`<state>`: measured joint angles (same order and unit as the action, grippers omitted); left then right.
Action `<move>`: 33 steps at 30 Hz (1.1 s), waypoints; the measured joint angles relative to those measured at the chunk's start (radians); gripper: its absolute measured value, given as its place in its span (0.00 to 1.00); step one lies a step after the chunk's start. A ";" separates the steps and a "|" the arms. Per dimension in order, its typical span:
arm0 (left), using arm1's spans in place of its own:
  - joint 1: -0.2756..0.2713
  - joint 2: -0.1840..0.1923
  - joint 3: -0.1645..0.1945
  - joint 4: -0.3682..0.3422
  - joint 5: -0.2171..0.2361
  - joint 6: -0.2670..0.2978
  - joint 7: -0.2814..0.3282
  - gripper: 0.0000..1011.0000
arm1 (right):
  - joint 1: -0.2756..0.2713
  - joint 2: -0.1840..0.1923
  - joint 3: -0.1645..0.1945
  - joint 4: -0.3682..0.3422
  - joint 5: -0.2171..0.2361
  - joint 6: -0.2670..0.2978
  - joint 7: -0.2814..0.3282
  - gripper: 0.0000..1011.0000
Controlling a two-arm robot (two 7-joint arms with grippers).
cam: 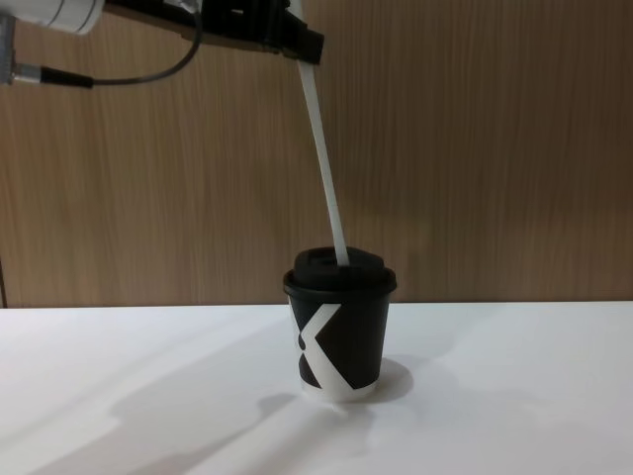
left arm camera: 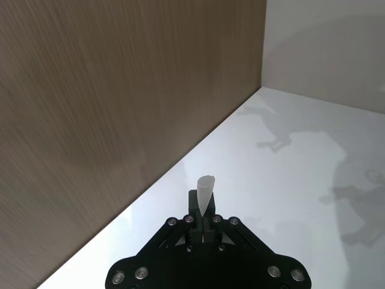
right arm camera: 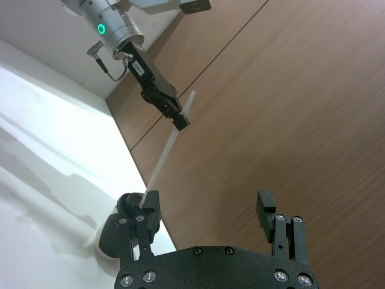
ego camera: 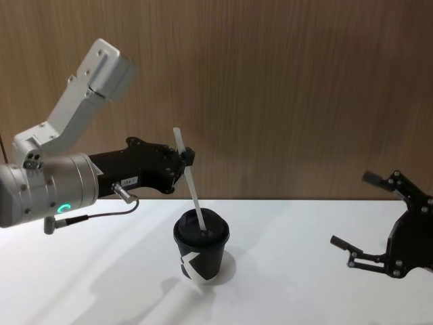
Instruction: Pick up the straw with one hand, pass it to the other hand, and insert it into the cup.
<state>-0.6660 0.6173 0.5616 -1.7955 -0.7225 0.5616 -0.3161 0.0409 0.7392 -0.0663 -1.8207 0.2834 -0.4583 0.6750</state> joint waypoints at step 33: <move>-0.022 -0.010 0.030 0.048 -0.006 0.000 -0.011 0.14 | 0.000 0.000 0.000 0.000 0.000 0.000 0.000 0.99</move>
<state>-0.6876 0.6073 0.5921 -1.7477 -0.7286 0.5619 -0.3274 0.0410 0.7392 -0.0663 -1.8207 0.2834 -0.4583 0.6750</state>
